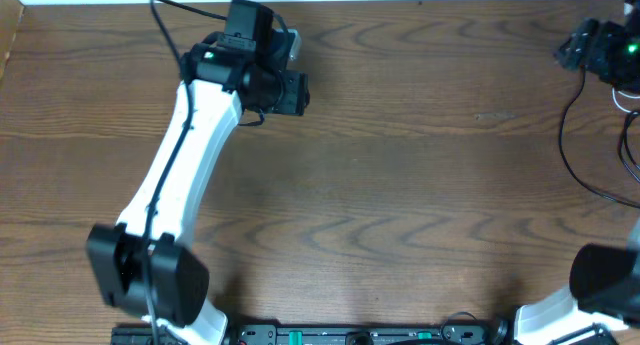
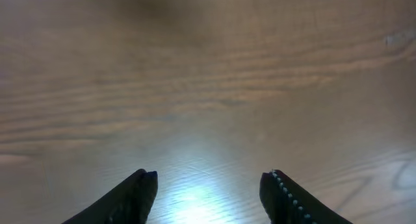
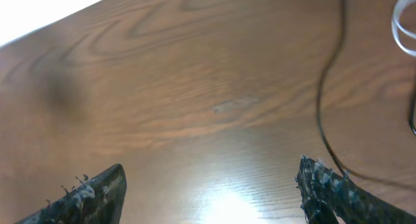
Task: Untangle cables
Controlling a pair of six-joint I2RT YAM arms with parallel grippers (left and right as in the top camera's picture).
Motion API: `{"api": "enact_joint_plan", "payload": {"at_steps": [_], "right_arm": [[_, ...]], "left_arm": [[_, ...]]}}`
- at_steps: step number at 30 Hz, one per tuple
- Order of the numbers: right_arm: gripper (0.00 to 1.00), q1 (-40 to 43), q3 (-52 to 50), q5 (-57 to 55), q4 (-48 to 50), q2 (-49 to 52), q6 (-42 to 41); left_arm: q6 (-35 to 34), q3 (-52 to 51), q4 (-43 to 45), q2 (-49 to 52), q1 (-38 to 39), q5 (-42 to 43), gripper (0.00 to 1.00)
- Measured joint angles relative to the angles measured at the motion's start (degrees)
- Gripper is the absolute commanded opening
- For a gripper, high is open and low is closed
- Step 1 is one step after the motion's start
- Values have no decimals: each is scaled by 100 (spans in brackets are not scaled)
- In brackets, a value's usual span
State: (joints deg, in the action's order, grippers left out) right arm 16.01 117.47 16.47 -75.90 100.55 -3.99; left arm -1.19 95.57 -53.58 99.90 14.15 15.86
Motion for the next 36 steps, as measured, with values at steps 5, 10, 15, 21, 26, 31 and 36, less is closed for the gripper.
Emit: {"api": "enact_joint_plan", "payload": {"at_steps": [5, 10, 15, 21, 26, 31, 36], "right_arm": [[99, -479, 0, -35, -400, -758, 348], [99, -592, 7, -151, -1084, -1526, 490], [99, -592, 11, -197, -1884, -2024, 525], [99, -592, 11, -212, -2118, -2315, 531], [99, -592, 11, -221, -2120, -2452, 533], [99, -592, 11, -232, -2118, -2479, 531], [99, -614, -114, -264, -1904, -2538, 535]], "left_arm": [[0, 24, -2, -699, -2, -313, 98], [0, 70, -2, -809, 0, -407, 98], [0, 70, -7, -752, -2, -422, 98], [0, 70, -7, -752, 0, -422, 98], [0, 70, -7, -752, 0, -422, 98], [0, 70, -7, -752, 0, -422, 98], [0, 70, -4, -752, 0, -422, 98]]}}
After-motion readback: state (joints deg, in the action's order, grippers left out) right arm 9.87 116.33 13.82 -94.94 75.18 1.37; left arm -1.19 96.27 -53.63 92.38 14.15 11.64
